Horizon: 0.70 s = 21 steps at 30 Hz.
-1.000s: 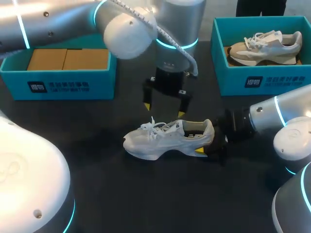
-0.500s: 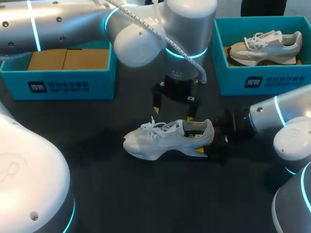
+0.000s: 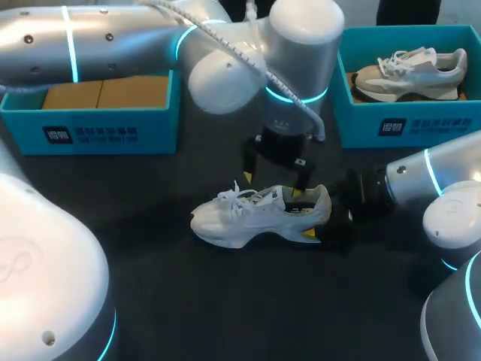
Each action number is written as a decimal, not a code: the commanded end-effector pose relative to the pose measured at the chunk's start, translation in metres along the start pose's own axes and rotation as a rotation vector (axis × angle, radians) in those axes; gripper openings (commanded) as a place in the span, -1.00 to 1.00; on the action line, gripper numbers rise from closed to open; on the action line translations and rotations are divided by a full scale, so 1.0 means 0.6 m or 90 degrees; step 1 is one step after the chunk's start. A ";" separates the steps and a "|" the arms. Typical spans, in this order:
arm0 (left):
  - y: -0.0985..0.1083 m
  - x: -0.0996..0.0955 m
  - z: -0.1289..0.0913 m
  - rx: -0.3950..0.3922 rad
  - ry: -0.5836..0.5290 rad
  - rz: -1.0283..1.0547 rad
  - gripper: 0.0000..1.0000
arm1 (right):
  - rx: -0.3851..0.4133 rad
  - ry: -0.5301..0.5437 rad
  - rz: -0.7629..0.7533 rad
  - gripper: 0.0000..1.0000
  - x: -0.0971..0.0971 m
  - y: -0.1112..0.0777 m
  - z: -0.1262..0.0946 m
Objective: Take the shoe out of the shoebox, open the shoe tongue, remove and reinsert the insole, then place the shoe into the shoebox
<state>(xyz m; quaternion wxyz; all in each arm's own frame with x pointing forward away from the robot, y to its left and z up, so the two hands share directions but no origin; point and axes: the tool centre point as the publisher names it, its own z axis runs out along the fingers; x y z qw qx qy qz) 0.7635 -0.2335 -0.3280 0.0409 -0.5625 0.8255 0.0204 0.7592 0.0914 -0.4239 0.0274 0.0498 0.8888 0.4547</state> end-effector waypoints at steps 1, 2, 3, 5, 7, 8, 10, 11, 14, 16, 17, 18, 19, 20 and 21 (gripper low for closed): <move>-0.008 0.015 0.017 -0.014 -0.013 0.005 1.00 | 0.004 -0.002 0.001 -1.00 0.000 0.002 0.006; -0.008 0.016 0.020 -0.017 -0.015 0.006 1.00 | 0.004 -0.002 0.001 -1.00 0.000 0.002 0.006; -0.007 0.016 0.022 -0.019 -0.016 0.006 1.00 | 0.004 -0.002 0.001 -1.00 0.000 0.002 0.006; -0.004 0.017 0.026 -0.026 -0.018 0.004 1.00 | 0.004 -0.002 0.001 -1.00 0.000 0.002 0.006; -0.002 0.017 0.030 -0.034 -0.018 -0.002 1.00 | 0.004 -0.002 0.001 -1.00 0.000 0.002 0.006; -0.001 0.018 0.032 -0.036 -0.020 -0.004 1.00 | 0.004 -0.002 0.001 -1.00 0.000 0.002 0.006; 0.000 0.019 0.036 -0.039 -0.023 -0.008 1.00 | 0.004 -0.002 0.001 -1.00 0.000 0.002 0.006; 0.001 0.019 0.038 -0.040 -0.025 -0.009 1.00 | 0.004 -0.002 0.001 -1.00 0.000 0.002 0.006; 0.002 0.019 0.044 -0.042 -0.030 -0.014 1.00 | 0.004 -0.002 0.001 -1.00 0.000 0.002 0.006; 0.002 0.018 0.047 -0.044 -0.034 -0.018 1.00 | 0.004 -0.002 0.001 -1.00 0.000 0.002 0.006; 0.003 0.017 0.049 -0.044 -0.036 -0.020 1.00 | 0.004 -0.002 0.001 -1.00 0.000 0.002 0.006; 0.003 0.017 0.050 -0.044 -0.038 -0.023 1.00 | 0.004 -0.002 0.001 -1.00 0.000 0.002 0.006; 0.005 0.016 0.051 -0.044 -0.042 -0.026 1.00 | 0.004 -0.002 0.001 -1.00 0.000 0.002 0.006; 0.006 0.016 0.052 -0.041 -0.047 -0.030 1.00 | 0.004 -0.002 0.001 -1.00 0.000 0.002 0.006; 0.007 0.015 0.053 -0.042 -0.048 -0.032 1.00 | 0.004 -0.002 0.001 -1.00 0.000 0.002 0.006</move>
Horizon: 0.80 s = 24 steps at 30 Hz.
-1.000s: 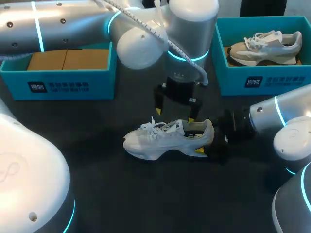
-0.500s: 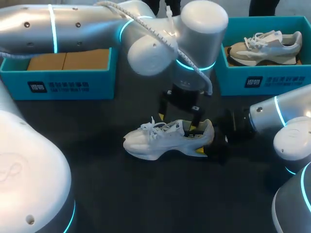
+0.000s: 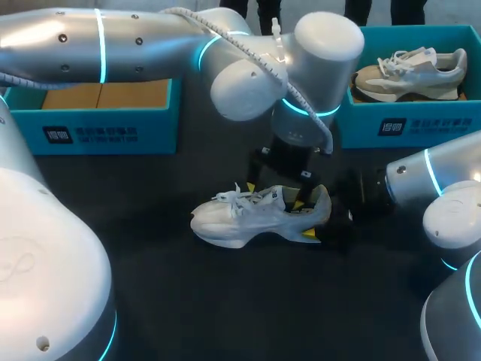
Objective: Take the shoe out of the shoebox, open the shoe tongue, remove and reinsert the insole, then place the shoe into the shoebox
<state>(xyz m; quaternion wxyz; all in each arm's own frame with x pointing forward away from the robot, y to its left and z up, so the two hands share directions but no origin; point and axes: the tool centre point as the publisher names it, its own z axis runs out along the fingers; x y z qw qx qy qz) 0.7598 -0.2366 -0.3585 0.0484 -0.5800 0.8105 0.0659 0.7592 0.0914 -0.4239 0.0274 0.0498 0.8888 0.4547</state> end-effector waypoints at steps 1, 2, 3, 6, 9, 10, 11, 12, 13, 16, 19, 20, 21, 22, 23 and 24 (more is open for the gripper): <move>0.002 0.001 0.005 -0.001 -0.007 -0.007 1.00 | 0.004 -0.002 0.001 -1.00 0.000 0.002 0.006; 0.002 0.000 0.007 -0.004 -0.009 -0.010 1.00 | 0.004 -0.002 0.001 -1.00 0.000 0.002 0.006; 0.002 -0.002 0.008 -0.008 -0.009 -0.012 1.00 | 0.004 -0.002 0.001 -1.00 0.000 0.002 0.006; 0.002 -0.007 0.012 -0.009 -0.016 -0.018 1.00 | 0.004 -0.002 0.001 -1.00 0.000 0.002 0.006; 0.002 -0.012 0.015 -0.004 -0.033 -0.024 1.00 | 0.004 -0.002 0.001 -1.00 0.000 0.002 0.006; 0.002 -0.014 0.016 -0.001 -0.039 -0.028 1.00 | 0.004 -0.002 0.001 -1.00 0.000 0.002 0.006; 0.002 -0.016 0.017 0.000 -0.042 -0.030 1.00 | 0.004 -0.002 0.001 -1.00 0.000 0.002 0.006; 0.002 -0.018 0.018 0.000 -0.044 -0.032 1.00 | 0.004 -0.002 0.001 -1.00 0.000 0.002 0.006; 0.001 -0.019 0.018 0.000 -0.045 -0.034 1.00 | 0.004 -0.002 0.001 -1.00 0.000 0.002 0.006; 0.002 -0.025 0.017 0.001 -0.052 -0.040 1.00 | 0.004 -0.002 0.001 -1.00 0.000 0.002 0.006; 0.006 -0.029 0.014 0.009 -0.062 -0.045 1.00 | 0.004 -0.002 0.001 -1.00 0.000 0.002 0.006; 0.007 -0.031 0.013 0.013 -0.068 -0.050 1.00 | 0.004 -0.002 0.001 -1.00 0.000 0.002 0.006; 0.009 -0.033 0.012 0.015 -0.076 -0.058 1.00 | 0.004 -0.002 0.001 -1.00 0.000 0.002 0.006; 0.010 -0.036 0.011 0.016 -0.078 -0.060 1.00 | 0.004 -0.002 0.001 -1.00 0.000 0.002 0.006; 0.012 -0.038 0.009 0.018 -0.080 -0.062 1.00 | 0.004 -0.002 0.001 -1.00 0.000 0.002 0.006; 0.013 -0.041 0.007 0.019 -0.082 -0.066 1.00 | 0.004 -0.002 0.001 -1.00 0.000 0.002 0.006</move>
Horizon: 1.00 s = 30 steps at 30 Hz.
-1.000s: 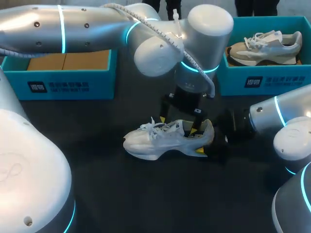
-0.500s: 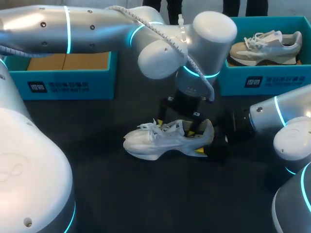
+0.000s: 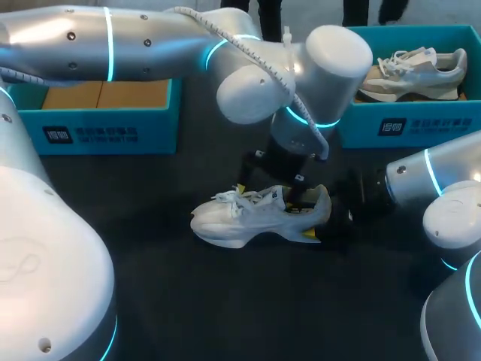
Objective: Take the shoe out of the shoebox, open the shoe tongue, remove and reinsert the insole, then place the shoe into the shoebox
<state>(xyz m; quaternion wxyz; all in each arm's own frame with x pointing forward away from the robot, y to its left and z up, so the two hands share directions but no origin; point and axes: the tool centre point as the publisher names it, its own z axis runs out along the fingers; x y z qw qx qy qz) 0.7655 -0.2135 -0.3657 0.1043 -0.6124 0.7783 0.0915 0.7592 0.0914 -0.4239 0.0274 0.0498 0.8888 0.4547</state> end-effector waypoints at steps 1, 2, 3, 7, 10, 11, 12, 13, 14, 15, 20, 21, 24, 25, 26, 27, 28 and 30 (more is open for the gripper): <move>0.010 -0.008 -0.012 0.011 -0.007 -0.008 1.00 | 0.004 -0.002 0.001 -1.00 0.000 0.002 0.006; 0.010 -0.010 -0.013 0.011 -0.006 -0.008 1.00 | 0.004 -0.002 0.001 -1.00 0.000 0.002 0.006; 0.011 -0.012 -0.014 0.011 -0.006 -0.010 1.00 | 0.004 -0.002 0.001 -1.00 0.000 0.002 0.006; 0.011 -0.019 -0.019 0.012 -0.008 -0.021 1.00 | 0.004 -0.002 0.001 -1.00 0.000 0.002 0.006; 0.012 -0.024 -0.023 0.010 -0.007 -0.026 1.00 | 0.004 -0.002 0.001 -1.00 0.000 0.002 0.006; 0.013 -0.026 -0.024 0.010 -0.007 -0.027 1.00 | 0.004 -0.002 0.001 -1.00 0.000 0.002 0.006; 0.013 -0.027 -0.025 0.010 -0.007 -0.028 1.00 | 0.004 -0.002 0.001 -1.00 0.000 0.002 0.006; 0.014 -0.028 -0.026 0.011 -0.007 -0.028 1.00 | 0.004 -0.002 0.001 -1.00 0.000 0.002 0.006; 0.014 -0.028 -0.026 0.011 -0.006 -0.029 1.00 | 0.004 -0.002 0.001 -1.00 0.000 0.002 0.006; 0.015 -0.029 -0.027 0.010 -0.005 -0.030 1.00 | 0.004 -0.002 0.001 -1.00 0.000 0.002 0.006; 0.021 -0.032 -0.034 0.008 0.001 -0.032 1.00 | 0.004 -0.002 0.001 -1.00 0.000 0.002 0.006; 0.022 -0.033 -0.036 0.008 0.003 -0.032 1.00 | 0.004 -0.002 0.001 -1.00 0.000 0.002 0.006; 0.025 -0.035 -0.041 0.007 0.008 -0.033 1.00 | 0.004 -0.002 0.001 -1.00 0.000 0.002 0.006; 0.026 -0.036 -0.043 0.005 0.009 -0.034 1.00 | 0.004 -0.002 0.001 -1.00 0.000 0.002 0.006; 0.027 -0.037 -0.044 0.004 0.010 -0.034 1.00 | 0.004 -0.002 0.001 -1.00 0.000 0.002 0.006; 0.028 -0.039 -0.045 0.002 0.011 -0.034 1.00 | 0.004 -0.002 0.001 -1.00 0.000 0.002 0.006; 0.030 -0.040 -0.047 0.000 0.012 -0.035 1.00 | 0.004 -0.002 0.001 -1.00 0.000 0.002 0.006; 0.033 -0.043 -0.050 -0.002 0.014 -0.037 1.00 | 0.004 -0.002 0.001 -1.00 0.000 0.002 0.006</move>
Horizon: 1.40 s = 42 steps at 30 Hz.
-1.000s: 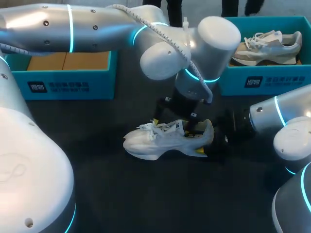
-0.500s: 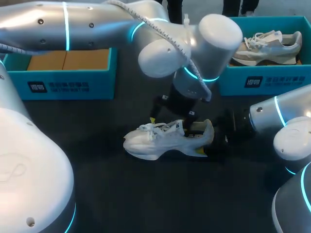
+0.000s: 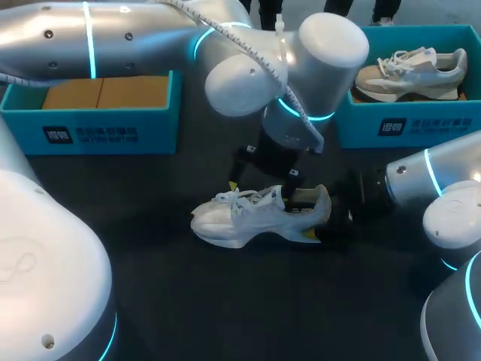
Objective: Take the shoe out of the shoebox, open the shoe tongue, remove and reinsert the insole, then place the shoe into the shoebox
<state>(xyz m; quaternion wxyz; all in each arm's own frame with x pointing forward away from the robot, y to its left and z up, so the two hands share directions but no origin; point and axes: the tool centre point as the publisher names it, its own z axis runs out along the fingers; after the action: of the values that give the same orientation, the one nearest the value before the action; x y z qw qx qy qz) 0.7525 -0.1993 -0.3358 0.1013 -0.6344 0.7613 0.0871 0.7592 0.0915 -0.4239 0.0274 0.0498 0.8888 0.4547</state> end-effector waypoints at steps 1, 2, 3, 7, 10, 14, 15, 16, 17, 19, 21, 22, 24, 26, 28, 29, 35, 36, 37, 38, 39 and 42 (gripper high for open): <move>0.007 -0.014 -0.009 -0.001 0.009 -0.002 1.00 | 0.004 -0.002 0.001 -1.00 0.000 0.002 0.006; 0.008 -0.015 -0.011 -0.002 0.011 -0.003 1.00 | 0.004 -0.002 0.001 -1.00 0.000 0.002 0.006; 0.010 -0.017 -0.013 -0.002 0.013 -0.004 1.00 | 0.004 -0.002 0.001 -1.00 0.000 0.002 0.006; 0.012 -0.022 -0.018 -0.006 0.024 -0.009 1.00 | 0.004 -0.002 0.001 -1.00 0.000 0.002 0.006; 0.012 -0.023 -0.020 -0.009 0.028 -0.009 0.84 | 0.004 -0.002 0.001 -1.00 0.000 0.002 0.006; 0.013 -0.025 -0.021 -0.017 0.034 -0.005 0.11 | 0.004 -0.002 0.001 -1.00 0.000 0.002 0.006; 0.013 -0.025 -0.022 -0.018 0.036 -0.004 -0.09 | 0.004 -0.002 0.001 -1.00 0.000 0.002 0.006; 0.014 -0.025 -0.022 -0.020 0.037 -0.003 -0.20 | 0.004 -0.002 0.001 -1.00 0.000 0.002 0.006; 0.014 -0.025 -0.022 -0.021 0.039 -0.003 -0.38 | 0.004 -0.002 0.001 -1.00 0.000 0.002 0.006; 0.014 -0.025 -0.023 -0.025 0.041 -0.001 -0.65 | 0.004 -0.002 0.001 -1.00 0.000 0.002 0.006; 0.015 -0.025 -0.023 -0.027 0.043 0.001 -1.00 | 0.004 -0.002 0.001 -1.00 0.000 0.002 0.006; 0.015 -0.025 -0.023 -0.030 0.046 0.003 -1.00 | 0.004 -0.002 0.001 -1.00 0.000 0.002 0.006; 0.015 -0.024 -0.023 -0.035 0.049 0.006 -1.00 | 0.004 -0.002 0.001 -1.00 0.000 0.002 0.006; 0.015 -0.026 -0.023 -0.041 0.054 0.011 -1.00 | 0.004 -0.002 0.001 -1.00 0.000 0.002 0.006; 0.015 -0.028 -0.025 -0.045 0.059 0.015 -1.00 | 0.004 -0.002 0.001 -1.00 0.000 0.002 0.006; 0.015 -0.030 -0.026 -0.047 0.063 0.018 -1.00 | 0.004 -0.002 0.001 -1.00 0.000 0.002 0.006; 0.015 -0.044 -0.032 -0.057 0.080 0.023 -1.00 | 0.004 -0.002 0.001 -1.00 0.000 0.002 0.006; 0.015 -0.047 -0.033 -0.058 0.083 0.022 -1.00 | 0.004 -0.002 0.001 -1.00 0.000 0.002 0.006; 0.015 -0.050 -0.033 -0.058 0.086 0.021 -1.00 | 0.004 -0.002 0.001 -1.00 0.000 0.002 0.006; 0.015 -0.053 -0.034 -0.058 0.088 0.020 -1.00 | 0.004 -0.002 0.001 -1.00 0.000 0.002 0.006; 0.015 -0.056 -0.034 -0.058 0.089 0.019 -1.00 | 0.004 -0.002 0.001 -1.00 0.000 0.002 0.006; 0.014 -0.066 -0.032 -0.059 0.090 0.012 -1.00 | 0.004 -0.002 0.001 -1.00 0.000 0.002 0.006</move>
<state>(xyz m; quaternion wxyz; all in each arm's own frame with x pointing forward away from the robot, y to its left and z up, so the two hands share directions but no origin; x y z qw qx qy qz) 0.7511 -0.1756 -0.3089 0.0240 -0.6347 0.7673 0.0880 0.7593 0.0915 -0.4239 0.0274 0.0498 0.8888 0.4547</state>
